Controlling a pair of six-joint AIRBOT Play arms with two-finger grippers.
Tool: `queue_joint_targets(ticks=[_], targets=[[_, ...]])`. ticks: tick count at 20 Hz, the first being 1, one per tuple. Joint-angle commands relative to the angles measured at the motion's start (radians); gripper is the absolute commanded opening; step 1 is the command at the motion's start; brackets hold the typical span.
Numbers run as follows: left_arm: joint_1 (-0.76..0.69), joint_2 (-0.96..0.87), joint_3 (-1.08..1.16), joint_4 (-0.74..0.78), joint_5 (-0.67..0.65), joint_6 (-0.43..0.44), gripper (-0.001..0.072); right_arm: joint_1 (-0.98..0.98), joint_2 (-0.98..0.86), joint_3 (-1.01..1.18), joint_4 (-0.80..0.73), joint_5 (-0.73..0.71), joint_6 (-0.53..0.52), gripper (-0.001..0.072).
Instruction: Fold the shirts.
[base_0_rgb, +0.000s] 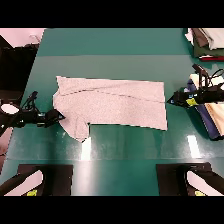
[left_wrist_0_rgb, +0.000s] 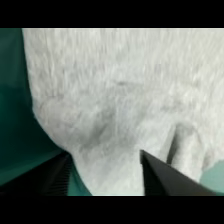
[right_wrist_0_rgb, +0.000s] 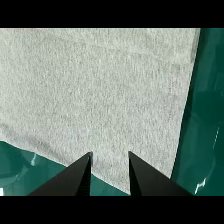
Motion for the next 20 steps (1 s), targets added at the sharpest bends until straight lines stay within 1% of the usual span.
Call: queue_joint_targets(ticks=[1, 2, 4, 5, 6, 9, 12, 13, 14, 16, 17, 18, 20], targets=[[0.000, -0.002, -0.003, -0.035, 0.055, 0.023, 0.0277, 0.000, 0.001, 0.000, 0.001, 0.010, 0.000, 0.0266], [0.000, -0.002, -0.003, -0.036, 0.050, 0.046, 0.0224, 0.000, 0.001, -0.001, 0.001, 0.011, 0.000, 0.0266], [0.000, -0.002, -0.003, -0.036, 0.027, 0.047, 0.0217, -0.001, 0.001, -0.001, 0.000, 0.025, 0.000, 0.0266], [0.000, -0.001, -0.003, -0.036, 0.013, 0.059, 0.0059, -0.001, 0.001, -0.001, -0.003, 0.043, -0.002, 0.0267], [0.000, -0.001, -0.001, -0.037, -0.013, 0.081, 0.0022, -0.002, 0.001, -0.002, -0.003, 0.067, -0.015, 0.0266], [0.000, -0.001, 0.037, -0.035, -0.114, 0.105, 0.0021, -0.039, 0.001, -0.048, -0.003, 0.131, -0.023, 0.0266], [0.000, 0.000, 0.107, -0.035, -0.215, 0.124, 0.0021, -0.124, 0.001, -0.187, -0.001, 0.126, -0.033, 0.0278], [0.000, 0.000, 0.124, -0.036, -0.237, 0.137, 0.0021, -0.151, 0.001, -0.233, 0.000, 0.111, -0.042, 0.0404], [0.000, 0.000, 0.135, -0.037, -0.247, 0.140, 0.0021, -0.174, 0.001, -0.273, 0.000, 0.095, -0.045, 0.0494], [0.000, 0.000, 0.138, -0.038, -0.246, 0.140, 0.0021, -0.203, 0.001, -0.345, 0.002, 0.040, -0.047, 0.0491], [0.000, 0.000, 0.138, -0.038, -0.247, 0.140, 0.0021, -0.204, 0.001, -0.371, 0.002, 0.014, -0.048, 0.0479], [0.000, 0.000, 0.138, -0.038, -0.248, 0.140, 0.0021, -0.203, 0.000, -0.391, 0.004, -0.003, -0.049, 0.0449], [0.000, 0.000, 0.138, -0.038, -0.248, 0.140, 0.0021, -0.194, 0.001, -0.410, 0.052, -0.028, -0.065, 0.0449]])
